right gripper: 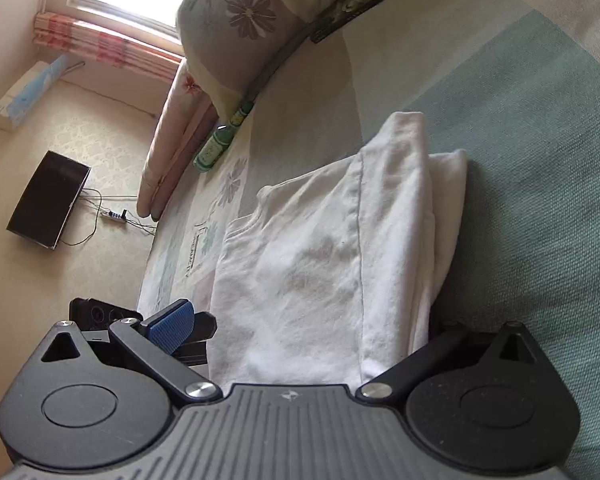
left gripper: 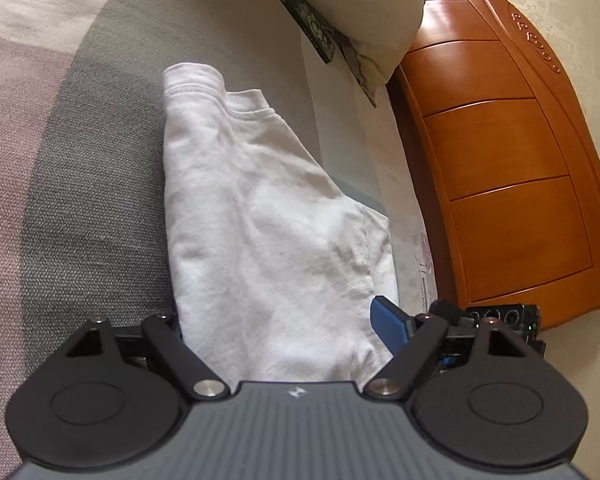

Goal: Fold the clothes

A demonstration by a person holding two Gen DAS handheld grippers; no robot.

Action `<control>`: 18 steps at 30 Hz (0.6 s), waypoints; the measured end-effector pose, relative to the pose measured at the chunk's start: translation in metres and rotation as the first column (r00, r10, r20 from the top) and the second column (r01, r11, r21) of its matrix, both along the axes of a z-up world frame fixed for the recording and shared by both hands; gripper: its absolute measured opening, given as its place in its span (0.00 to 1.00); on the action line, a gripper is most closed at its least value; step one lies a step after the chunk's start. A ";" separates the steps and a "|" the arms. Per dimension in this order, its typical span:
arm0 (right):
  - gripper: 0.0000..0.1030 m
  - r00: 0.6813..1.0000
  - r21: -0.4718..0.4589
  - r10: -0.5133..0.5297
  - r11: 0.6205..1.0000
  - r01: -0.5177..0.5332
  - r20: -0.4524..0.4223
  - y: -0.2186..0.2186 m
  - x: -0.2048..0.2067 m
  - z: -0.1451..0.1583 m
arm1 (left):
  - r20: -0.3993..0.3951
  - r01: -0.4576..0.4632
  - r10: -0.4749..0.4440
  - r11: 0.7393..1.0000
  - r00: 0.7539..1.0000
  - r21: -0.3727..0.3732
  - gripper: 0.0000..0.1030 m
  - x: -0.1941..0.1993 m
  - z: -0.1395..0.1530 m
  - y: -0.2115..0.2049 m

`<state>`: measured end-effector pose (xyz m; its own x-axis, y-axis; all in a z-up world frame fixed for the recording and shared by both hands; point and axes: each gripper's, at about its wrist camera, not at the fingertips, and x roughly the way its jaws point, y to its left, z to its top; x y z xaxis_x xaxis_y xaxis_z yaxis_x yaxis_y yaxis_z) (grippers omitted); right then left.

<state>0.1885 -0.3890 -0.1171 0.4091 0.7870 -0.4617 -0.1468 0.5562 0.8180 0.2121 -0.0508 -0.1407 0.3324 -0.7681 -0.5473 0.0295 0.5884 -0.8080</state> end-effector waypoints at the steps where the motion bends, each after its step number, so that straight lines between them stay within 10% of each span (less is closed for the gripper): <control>1: 1.00 1.000 -0.013 0.000 1.000 0.000 0.017 0.003 -0.002 0.004 | -0.007 -0.003 0.003 1.000 1.000 -0.001 0.79 0.001 0.001 -0.001; 8: 1.00 0.999 -0.098 0.026 0.995 -0.022 0.044 0.011 -0.003 0.002 | 0.017 0.044 -0.045 0.998 0.999 0.053 0.79 0.001 0.004 -0.006; 13: 0.99 0.993 -0.023 -0.055 0.998 0.058 0.104 -0.011 -0.011 -0.014 | 0.018 -0.013 0.014 0.999 1.000 -0.048 0.78 0.000 -0.009 0.008; 18: 0.85 0.989 -0.051 -0.066 0.996 0.073 0.134 -0.017 -0.019 -0.018 | 0.062 0.007 -0.007 1.000 0.998 0.001 0.53 -0.008 -0.009 0.013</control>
